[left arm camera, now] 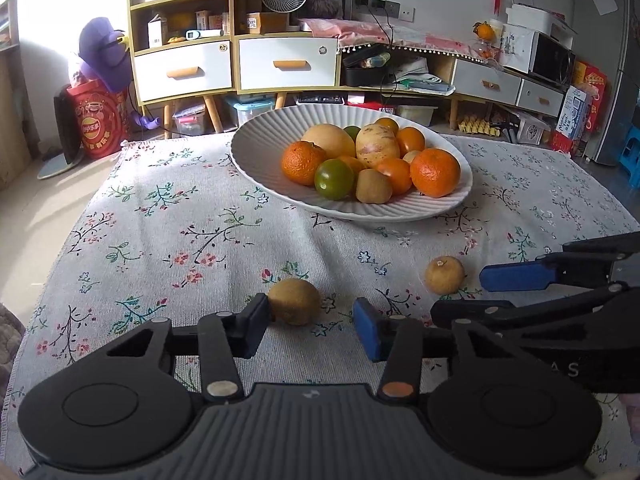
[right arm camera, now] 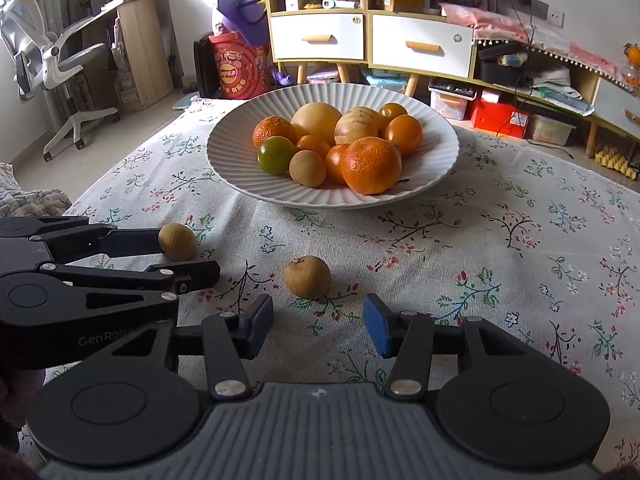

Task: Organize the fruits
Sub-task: 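Grasp a brown kiwi with the left tool while the right tool grasps the other kiwi, then carry both kiwis over the white bowl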

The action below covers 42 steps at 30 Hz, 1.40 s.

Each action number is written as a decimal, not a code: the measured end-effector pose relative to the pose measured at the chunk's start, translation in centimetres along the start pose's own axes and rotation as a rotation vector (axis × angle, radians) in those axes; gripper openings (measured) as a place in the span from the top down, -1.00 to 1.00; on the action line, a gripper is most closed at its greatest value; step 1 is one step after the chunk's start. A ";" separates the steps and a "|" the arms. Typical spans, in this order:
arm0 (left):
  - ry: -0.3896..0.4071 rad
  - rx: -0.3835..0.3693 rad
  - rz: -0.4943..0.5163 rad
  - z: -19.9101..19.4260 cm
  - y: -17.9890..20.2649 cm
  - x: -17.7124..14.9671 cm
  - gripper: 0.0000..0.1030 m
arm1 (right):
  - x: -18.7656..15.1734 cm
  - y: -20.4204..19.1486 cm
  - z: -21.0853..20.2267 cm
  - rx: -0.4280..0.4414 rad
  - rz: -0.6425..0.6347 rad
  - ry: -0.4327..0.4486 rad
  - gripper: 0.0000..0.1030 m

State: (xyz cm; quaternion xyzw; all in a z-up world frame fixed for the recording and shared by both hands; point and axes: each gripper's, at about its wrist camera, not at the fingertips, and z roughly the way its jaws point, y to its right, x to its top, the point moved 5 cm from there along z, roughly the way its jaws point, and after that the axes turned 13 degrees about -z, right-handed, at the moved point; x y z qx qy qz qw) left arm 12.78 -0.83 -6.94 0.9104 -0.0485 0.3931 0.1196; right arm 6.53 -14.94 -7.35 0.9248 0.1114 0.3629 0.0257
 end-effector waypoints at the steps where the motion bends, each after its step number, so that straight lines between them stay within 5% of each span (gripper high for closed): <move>1: -0.001 0.002 -0.003 0.0 0.0 0.0 0.33 | 0.0 0.0 0.0 0.000 0.001 -0.001 0.11; 14: -0.019 0.027 -0.050 0.0 -0.6 0.6 0.70 | 0.8 -0.3 0.4 0.003 -0.019 -0.001 0.30; 30: -0.050 0.034 -0.059 -0.3 -0.4 0.5 0.71 | 1.3 -0.8 0.6 -0.003 -0.060 -0.002 0.54; 42: -0.062 0.024 -0.069 -0.8 -0.3 0.5 0.71 | 1.4 -0.7 0.4 -0.005 -0.060 0.001 0.55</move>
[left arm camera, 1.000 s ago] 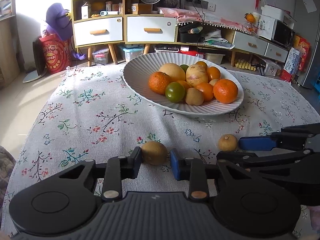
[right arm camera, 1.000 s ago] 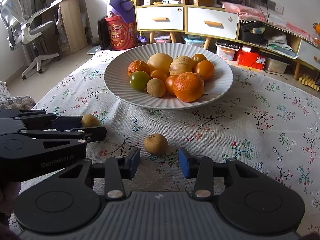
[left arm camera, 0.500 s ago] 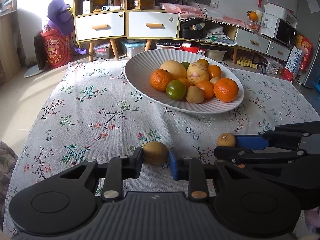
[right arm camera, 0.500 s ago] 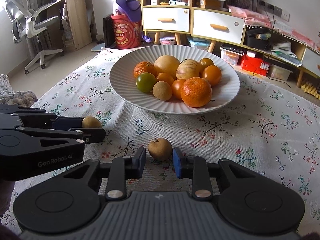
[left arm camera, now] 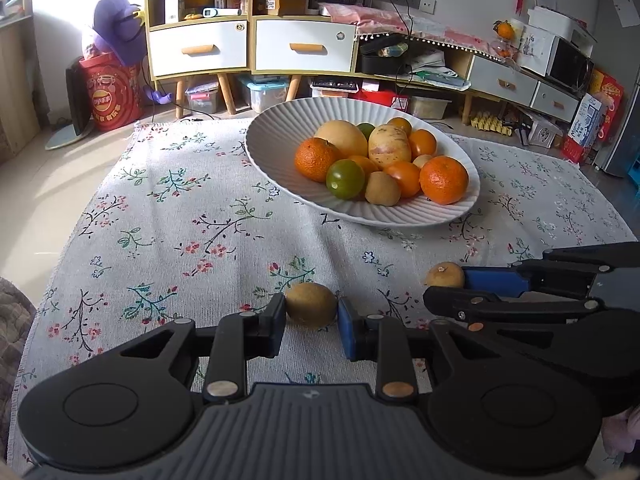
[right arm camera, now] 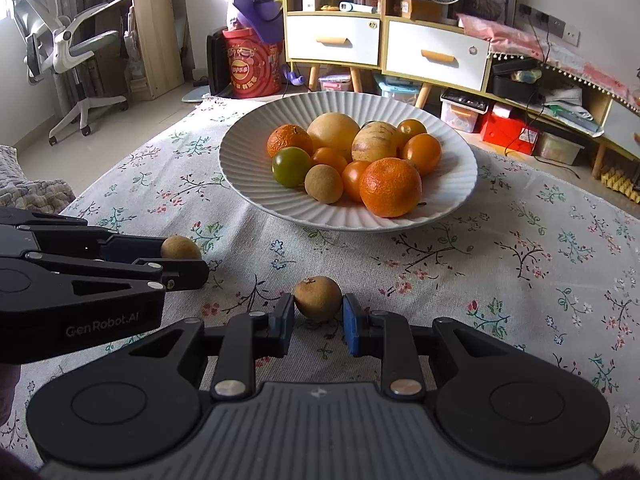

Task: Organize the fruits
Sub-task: 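Carry both kiwis over the white bowl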

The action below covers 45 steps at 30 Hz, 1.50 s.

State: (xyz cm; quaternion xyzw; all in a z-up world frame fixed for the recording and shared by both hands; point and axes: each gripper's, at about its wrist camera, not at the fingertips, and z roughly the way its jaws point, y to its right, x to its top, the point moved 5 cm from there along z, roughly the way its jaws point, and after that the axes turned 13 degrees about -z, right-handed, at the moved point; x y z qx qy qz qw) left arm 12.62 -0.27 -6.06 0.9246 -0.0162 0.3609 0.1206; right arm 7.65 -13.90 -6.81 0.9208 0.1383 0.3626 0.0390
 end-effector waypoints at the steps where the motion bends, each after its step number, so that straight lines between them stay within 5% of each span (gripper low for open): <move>1: -0.001 -0.002 -0.002 -0.1 0.0 0.0 0.71 | 0.0 0.1 -0.1 0.000 0.003 -0.001 0.55; 25: 0.014 -0.132 -0.039 -1.9 1.9 2.5 0.71 | 1.8 3.2 -3.2 0.009 0.110 0.063 0.55; 45: 0.003 -0.207 -0.040 1.4 5.3 3.3 0.71 | 2.6 8.2 -1.3 -0.049 0.224 0.093 0.55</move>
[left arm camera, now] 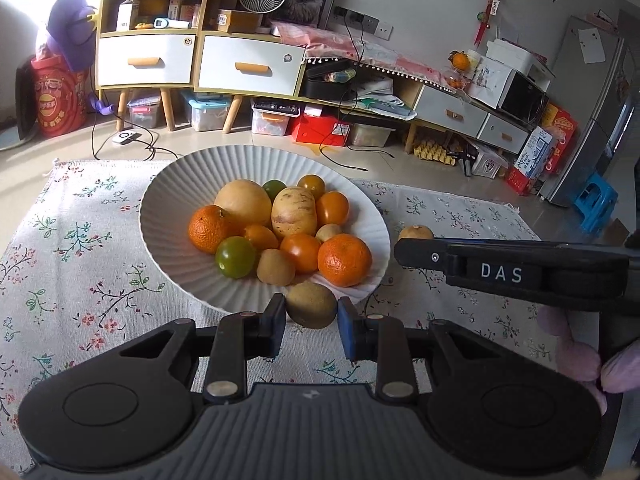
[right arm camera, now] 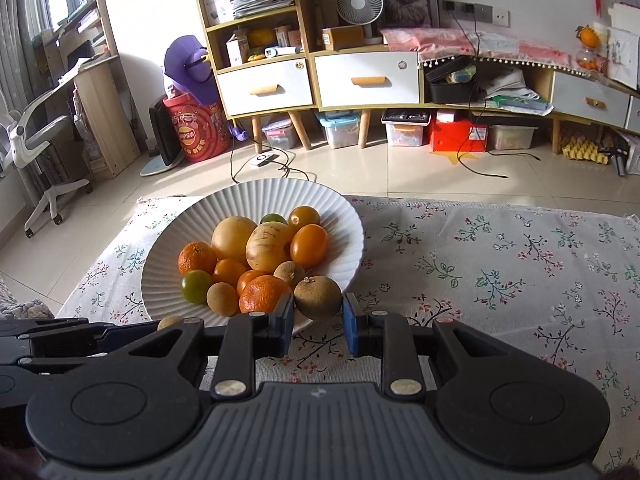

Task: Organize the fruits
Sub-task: 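Carry both kiwis over the white bowl, then open both tools to drop the kiwis into the bowl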

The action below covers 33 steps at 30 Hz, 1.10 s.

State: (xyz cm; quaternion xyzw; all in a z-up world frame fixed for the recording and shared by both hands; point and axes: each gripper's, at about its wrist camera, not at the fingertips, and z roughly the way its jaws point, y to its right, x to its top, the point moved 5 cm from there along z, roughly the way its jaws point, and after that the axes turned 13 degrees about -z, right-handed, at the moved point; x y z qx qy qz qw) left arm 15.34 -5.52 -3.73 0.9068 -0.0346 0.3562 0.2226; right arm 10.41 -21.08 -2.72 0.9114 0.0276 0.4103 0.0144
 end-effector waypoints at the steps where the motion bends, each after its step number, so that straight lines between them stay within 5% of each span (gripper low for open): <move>1: 0.002 -0.002 0.003 0.1 0.0 0.0 0.71 | 0.0 0.0 0.1 0.004 0.003 0.002 0.55; 33: 0.024 -0.012 0.010 2.5 0.9 0.7 0.69 | 1.5 1.4 3.7 0.085 0.065 0.019 0.52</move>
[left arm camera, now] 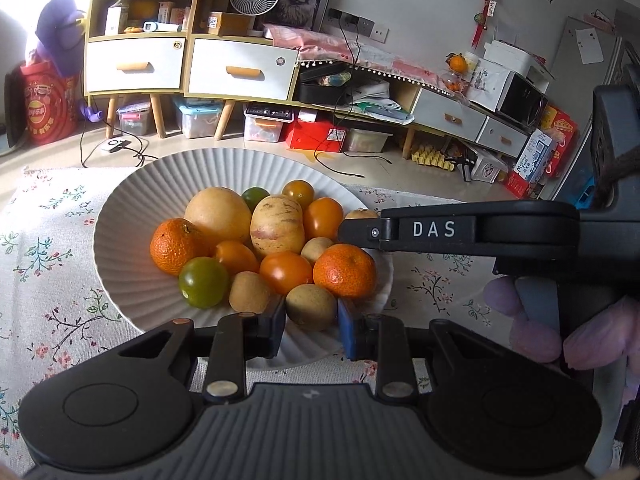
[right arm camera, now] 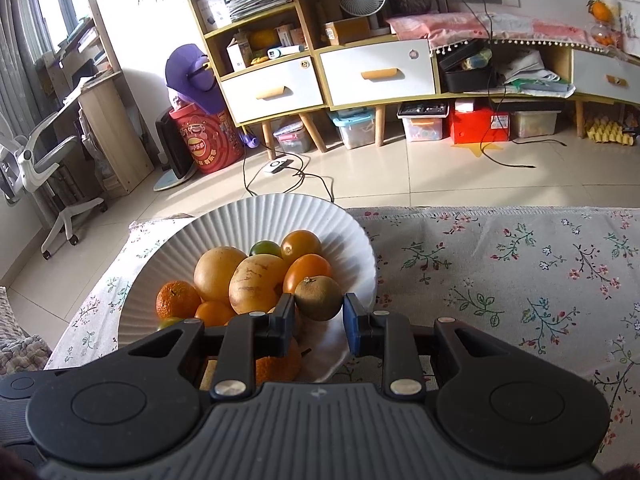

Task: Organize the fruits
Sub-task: 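Open both tools to drop the kiwis into the bowl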

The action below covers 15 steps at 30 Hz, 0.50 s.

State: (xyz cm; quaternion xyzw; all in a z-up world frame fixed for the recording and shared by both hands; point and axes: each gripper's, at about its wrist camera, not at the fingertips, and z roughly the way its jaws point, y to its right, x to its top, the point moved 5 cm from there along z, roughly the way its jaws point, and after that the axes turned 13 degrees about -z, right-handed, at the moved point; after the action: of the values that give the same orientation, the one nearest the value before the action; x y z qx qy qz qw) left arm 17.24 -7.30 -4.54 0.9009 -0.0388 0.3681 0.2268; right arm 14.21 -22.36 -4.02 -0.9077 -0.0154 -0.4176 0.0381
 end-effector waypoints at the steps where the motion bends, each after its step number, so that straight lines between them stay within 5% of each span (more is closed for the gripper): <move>1: 0.001 0.002 0.006 0.0 0.0 0.0 0.69 | 0.0 0.0 0.0 0.002 0.005 0.000 0.51; 15: 0.022 0.008 0.072 -1.6 0.5 0.0 -0.12 | 0.6 1.3 -1.5 -0.025 0.041 0.014 -0.01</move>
State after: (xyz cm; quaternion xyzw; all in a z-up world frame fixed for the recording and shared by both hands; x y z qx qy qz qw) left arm 16.09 -7.00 -3.33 0.8958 -0.0671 0.3859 0.2101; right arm 13.56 -23.79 -2.66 -0.9053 0.0088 -0.4232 0.0354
